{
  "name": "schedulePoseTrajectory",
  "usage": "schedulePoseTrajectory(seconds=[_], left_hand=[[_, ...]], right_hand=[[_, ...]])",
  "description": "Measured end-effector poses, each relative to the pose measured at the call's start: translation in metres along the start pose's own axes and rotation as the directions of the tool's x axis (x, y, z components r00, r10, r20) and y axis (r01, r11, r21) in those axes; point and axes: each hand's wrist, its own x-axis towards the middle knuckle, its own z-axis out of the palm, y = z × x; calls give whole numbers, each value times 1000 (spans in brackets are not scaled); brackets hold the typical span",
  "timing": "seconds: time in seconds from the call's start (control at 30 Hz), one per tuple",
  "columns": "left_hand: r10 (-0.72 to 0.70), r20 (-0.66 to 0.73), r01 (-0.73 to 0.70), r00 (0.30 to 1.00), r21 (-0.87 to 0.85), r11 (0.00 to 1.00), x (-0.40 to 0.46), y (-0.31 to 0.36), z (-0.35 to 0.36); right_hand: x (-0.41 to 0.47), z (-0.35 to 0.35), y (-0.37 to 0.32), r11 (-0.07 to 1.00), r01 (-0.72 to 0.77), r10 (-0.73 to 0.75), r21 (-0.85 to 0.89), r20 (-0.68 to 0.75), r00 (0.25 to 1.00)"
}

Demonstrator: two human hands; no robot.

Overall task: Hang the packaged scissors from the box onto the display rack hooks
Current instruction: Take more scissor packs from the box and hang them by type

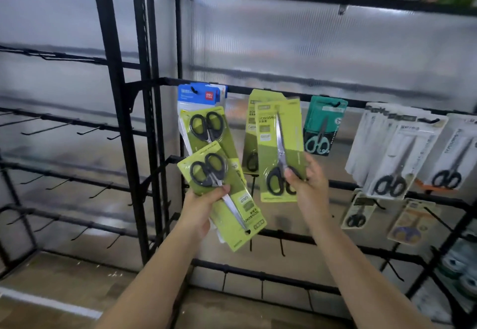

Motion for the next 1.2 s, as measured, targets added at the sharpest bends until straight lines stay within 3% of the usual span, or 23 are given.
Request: schedulePoseTrajectory(seconds=[0.2, 0.5, 0.73, 0.8, 0.87, 0.93, 1.1, 1.2], left_hand=[[-50, 44, 51, 998, -18, 999, 8, 2, -8], [-56, 103, 62, 993, -55, 997, 19, 2, -23], [-67, 154, 83, 986, -101, 991, 16, -1, -36], [-71, 186, 95, 980, -123, 988, 14, -2, -39], [-56, 206, 87, 977, -141, 986, 10, -2, -41], [-41, 220, 76, 975, -153, 985, 7, -4, -43], [-70, 207, 111, 976, -193, 975, 2, -10, -54], [-141, 233, 203, 962, -270, 941, 2, -9, -62]], right_hand=[[22, 17, -14, 978, 140, -144, -156, -14, 990], [13, 33, 1, 981, 48, -67, -187, -101, 993], [-10, 37, 20, 883, -75, -27, -463, -209, 978], [-25, 43, 28, 892, -131, 73, -433, -148, 986], [-43, 54, 36, 891, -221, 270, -397, 72, 960], [-59, 66, 46, 883, -254, 360, -395, 224, 906], [-76, 76, 59, 945, -275, 303, -177, 159, 939], [-79, 73, 58, 948, -277, 307, -158, 213, 928]])
